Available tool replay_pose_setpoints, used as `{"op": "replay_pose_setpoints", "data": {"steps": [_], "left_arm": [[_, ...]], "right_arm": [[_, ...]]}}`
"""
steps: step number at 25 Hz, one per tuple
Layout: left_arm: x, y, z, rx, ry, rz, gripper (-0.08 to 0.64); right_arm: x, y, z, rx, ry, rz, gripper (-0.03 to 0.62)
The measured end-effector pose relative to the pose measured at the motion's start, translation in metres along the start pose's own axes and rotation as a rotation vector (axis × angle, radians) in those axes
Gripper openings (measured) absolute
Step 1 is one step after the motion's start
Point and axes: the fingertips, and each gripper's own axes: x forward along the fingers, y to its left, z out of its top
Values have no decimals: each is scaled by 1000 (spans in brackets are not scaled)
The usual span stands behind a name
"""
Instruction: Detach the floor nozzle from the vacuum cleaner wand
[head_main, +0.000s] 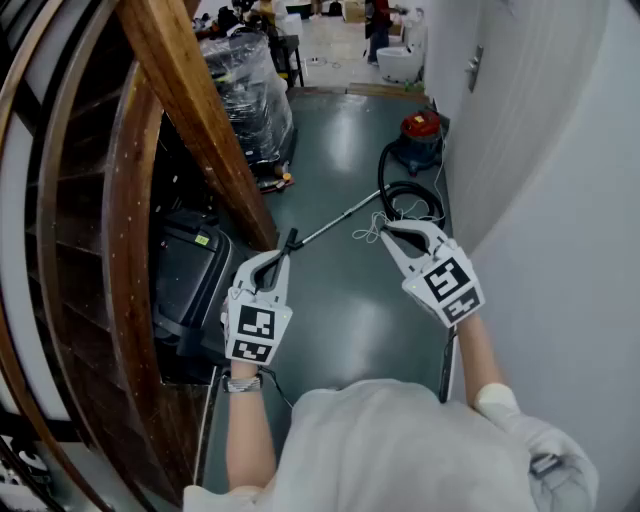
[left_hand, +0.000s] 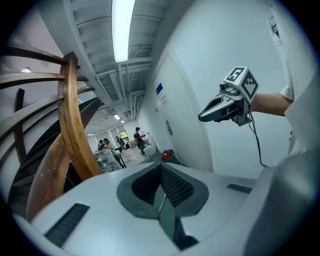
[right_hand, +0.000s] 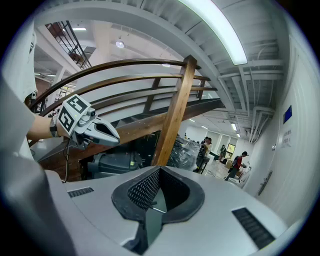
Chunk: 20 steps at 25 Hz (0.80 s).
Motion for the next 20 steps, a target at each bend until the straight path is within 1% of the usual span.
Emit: {"op": "replay_pose_setpoints", "data": {"steps": [4,8,14,20], "left_arm": [[3,-4,-2,4,2,-12,2],[5,-9,-3,8,8,-27,2],[2,-12,-6,6,11,-36,2],[-7,-5,-14,-3,15,-35,2]], "right_arm": [[-1,-1,-3,5,-1,-7,28],[-2,2,-3,22,-21,7,29],[-2,9,-3,10,-25,20,29],[7,22,4,-23,-17,17,29]]}}
